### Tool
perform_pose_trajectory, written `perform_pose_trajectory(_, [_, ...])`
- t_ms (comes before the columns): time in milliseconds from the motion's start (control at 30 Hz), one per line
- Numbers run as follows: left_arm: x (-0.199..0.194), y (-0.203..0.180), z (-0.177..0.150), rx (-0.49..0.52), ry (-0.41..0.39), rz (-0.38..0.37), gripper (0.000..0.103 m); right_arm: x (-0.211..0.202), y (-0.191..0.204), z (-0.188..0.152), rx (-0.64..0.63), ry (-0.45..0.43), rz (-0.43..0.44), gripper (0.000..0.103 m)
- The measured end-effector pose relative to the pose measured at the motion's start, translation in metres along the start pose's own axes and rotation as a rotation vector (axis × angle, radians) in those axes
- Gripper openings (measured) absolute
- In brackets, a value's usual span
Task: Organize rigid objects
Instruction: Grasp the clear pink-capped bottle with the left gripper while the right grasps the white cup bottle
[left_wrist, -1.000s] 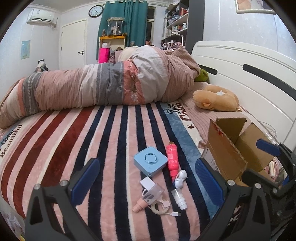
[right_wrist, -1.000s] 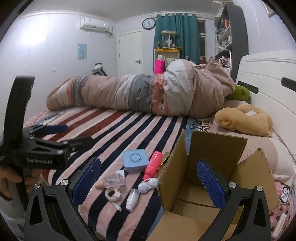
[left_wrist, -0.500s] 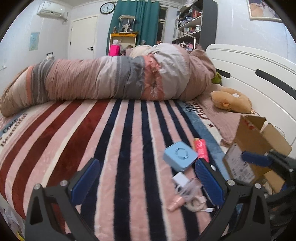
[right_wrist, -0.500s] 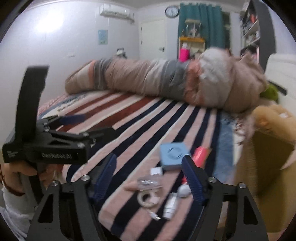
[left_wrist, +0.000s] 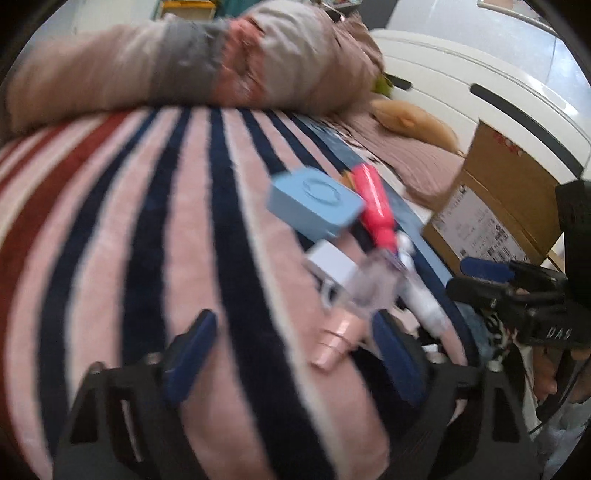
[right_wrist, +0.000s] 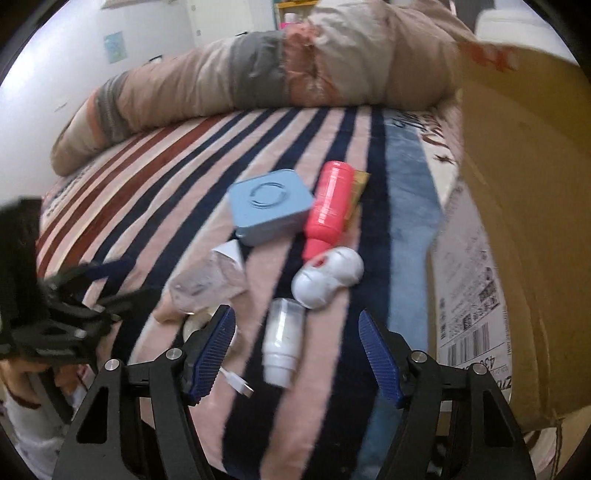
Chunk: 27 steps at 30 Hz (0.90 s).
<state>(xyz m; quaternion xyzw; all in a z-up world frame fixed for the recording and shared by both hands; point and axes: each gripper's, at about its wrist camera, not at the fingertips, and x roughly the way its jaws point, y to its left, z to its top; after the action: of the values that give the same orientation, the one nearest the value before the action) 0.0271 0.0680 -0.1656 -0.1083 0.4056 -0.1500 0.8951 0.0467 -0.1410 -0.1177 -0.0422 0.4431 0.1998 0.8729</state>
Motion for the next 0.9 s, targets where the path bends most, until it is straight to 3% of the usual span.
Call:
perform_pose_trajectory(67, [0.007, -0.008, 0.001, 0.008, -0.003, -0.048, 0.071, -0.002, -0.006, -0.005, 0.008, 0.004, -0.013, 0.066])
perform_pose_trajectory(133, [0.012, -0.015, 0.003, 0.021, -0.004, -0.089, 0.06, -0.003, -0.007, -0.009, 0.006, 0.014, -0.041, 0.066])
perform_pose_trajectory(267, [0.021, -0.027, 0.004, 0.043, 0.003, -0.116, 0.056, -0.005, -0.008, -0.016, 0.008, 0.025, -0.036, 0.066])
perform_pose_trajectory(333, [0.022, -0.028, 0.006, 0.037, 0.005, -0.136, 0.043, -0.005, -0.005, -0.016, 0.0, 0.024, -0.027, 0.066])
perform_pose_trajectory(500, [0.012, -0.024, 0.004, 0.027, -0.002, -0.137, 0.04, -0.01, 0.008, -0.014, -0.05, 0.009, 0.039, 0.066])
perform_pose_trajectory(633, [-0.007, -0.007, 0.002, -0.021, -0.026, -0.093, 0.039, -0.004, 0.022, -0.013, -0.079, 0.028, 0.021, 0.066])
perform_pose_trajectory(833, [-0.026, 0.026, -0.004, -0.067, -0.019, 0.036, 0.039, 0.018, 0.019, -0.019, -0.055, 0.06, -0.014, 0.043])
perform_pose_trajectory(900, [-0.02, 0.034, -0.007, -0.085, 0.002, 0.038, 0.039, 0.03, 0.014, -0.02, -0.034, 0.081, -0.025, 0.034])
